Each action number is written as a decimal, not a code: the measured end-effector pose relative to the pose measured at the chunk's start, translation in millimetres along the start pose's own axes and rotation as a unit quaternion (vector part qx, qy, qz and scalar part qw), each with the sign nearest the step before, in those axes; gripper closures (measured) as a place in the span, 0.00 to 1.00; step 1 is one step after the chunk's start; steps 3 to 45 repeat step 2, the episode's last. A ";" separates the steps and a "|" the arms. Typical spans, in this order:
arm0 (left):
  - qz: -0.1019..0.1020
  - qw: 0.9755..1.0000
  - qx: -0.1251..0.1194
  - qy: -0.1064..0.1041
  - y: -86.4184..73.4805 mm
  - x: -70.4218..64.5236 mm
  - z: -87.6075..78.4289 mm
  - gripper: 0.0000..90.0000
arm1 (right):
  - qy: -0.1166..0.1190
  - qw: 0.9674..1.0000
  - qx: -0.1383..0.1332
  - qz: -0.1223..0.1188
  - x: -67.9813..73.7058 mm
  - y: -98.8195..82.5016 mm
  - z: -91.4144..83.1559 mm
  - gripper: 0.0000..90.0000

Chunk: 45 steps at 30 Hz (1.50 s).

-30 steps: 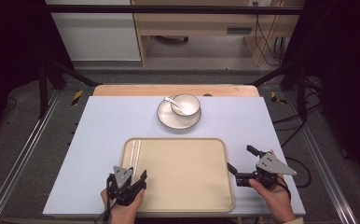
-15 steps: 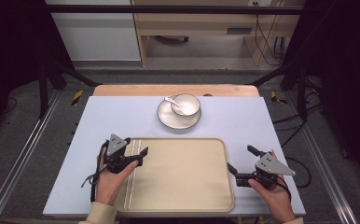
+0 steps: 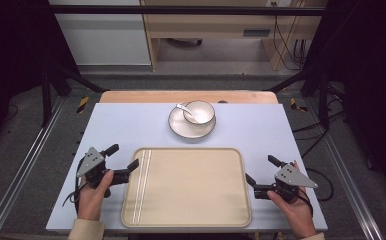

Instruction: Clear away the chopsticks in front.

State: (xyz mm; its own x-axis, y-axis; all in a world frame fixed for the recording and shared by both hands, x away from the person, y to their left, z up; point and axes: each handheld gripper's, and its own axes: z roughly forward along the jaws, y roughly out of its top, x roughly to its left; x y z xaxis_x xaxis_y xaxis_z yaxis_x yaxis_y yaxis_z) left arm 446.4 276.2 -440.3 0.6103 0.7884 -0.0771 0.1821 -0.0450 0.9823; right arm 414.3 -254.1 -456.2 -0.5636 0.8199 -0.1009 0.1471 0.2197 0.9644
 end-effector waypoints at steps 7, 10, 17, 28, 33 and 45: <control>0.002 1.000 -0.003 0.003 -0.2 1.2 -2.4 0.04 | -0.001 1.000 0.003 -0.002 -0.4 -0.2 0.8 0.03; 0.002 1.000 -0.003 0.003 -0.2 1.2 -2.4 0.04 | -0.001 1.000 0.003 -0.002 -0.4 -0.2 0.8 0.03; 0.002 1.000 -0.003 0.003 -0.2 1.2 -2.4 0.04 | -0.001 1.000 0.003 -0.002 -0.4 -0.2 0.8 0.03; 0.002 1.000 -0.003 0.003 -0.2 1.2 -2.4 0.04 | -0.001 1.000 0.003 -0.002 -0.4 -0.2 0.8 0.03; 0.002 1.000 -0.003 0.003 -0.2 1.2 -2.4 0.04 | -0.001 1.000 0.003 -0.002 -0.4 -0.2 0.8 0.03; 0.002 1.000 -0.003 0.003 -0.2 1.2 -2.4 0.04 | -0.001 1.000 0.003 -0.002 -0.4 -0.2 0.8 0.03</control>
